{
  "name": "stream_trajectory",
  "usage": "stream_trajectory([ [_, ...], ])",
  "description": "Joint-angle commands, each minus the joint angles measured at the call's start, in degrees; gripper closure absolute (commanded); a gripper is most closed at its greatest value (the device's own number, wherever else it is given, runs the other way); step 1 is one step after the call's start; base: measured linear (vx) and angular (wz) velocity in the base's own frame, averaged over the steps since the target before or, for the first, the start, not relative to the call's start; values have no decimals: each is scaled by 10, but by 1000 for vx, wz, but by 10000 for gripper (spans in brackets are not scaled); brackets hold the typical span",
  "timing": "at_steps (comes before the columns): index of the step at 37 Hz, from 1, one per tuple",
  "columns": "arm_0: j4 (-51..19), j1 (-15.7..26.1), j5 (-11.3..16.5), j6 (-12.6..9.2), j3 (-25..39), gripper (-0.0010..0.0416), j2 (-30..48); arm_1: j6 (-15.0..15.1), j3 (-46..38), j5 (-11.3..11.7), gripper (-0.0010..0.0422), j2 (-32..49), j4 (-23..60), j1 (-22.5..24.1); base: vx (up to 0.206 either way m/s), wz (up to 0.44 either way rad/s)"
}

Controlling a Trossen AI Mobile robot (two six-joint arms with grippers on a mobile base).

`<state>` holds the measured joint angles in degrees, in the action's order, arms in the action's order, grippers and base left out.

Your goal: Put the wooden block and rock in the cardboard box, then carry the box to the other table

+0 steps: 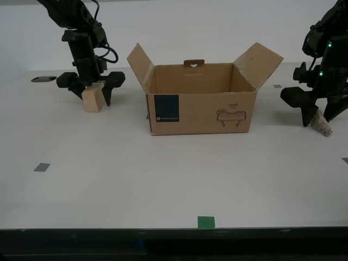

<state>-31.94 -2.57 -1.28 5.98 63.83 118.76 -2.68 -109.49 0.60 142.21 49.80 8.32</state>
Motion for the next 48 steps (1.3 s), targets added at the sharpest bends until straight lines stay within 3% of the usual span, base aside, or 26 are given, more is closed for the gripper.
stream_trajectory([
  [1,0,0,3,0,0,266,0,-2,0,1,207,0,2,0,0,0],
  [10,-3,1,4,0,0,413,0,-14,0,1,415,0,-3,0,0,0],
  [24,-26,2,3,0,0,407,-12,-3,-29,1,413,-1,24,0,0,0],
  [48,-54,2,3,-4,0,407,-122,16,-247,0,413,-8,134,1,0,0],
])
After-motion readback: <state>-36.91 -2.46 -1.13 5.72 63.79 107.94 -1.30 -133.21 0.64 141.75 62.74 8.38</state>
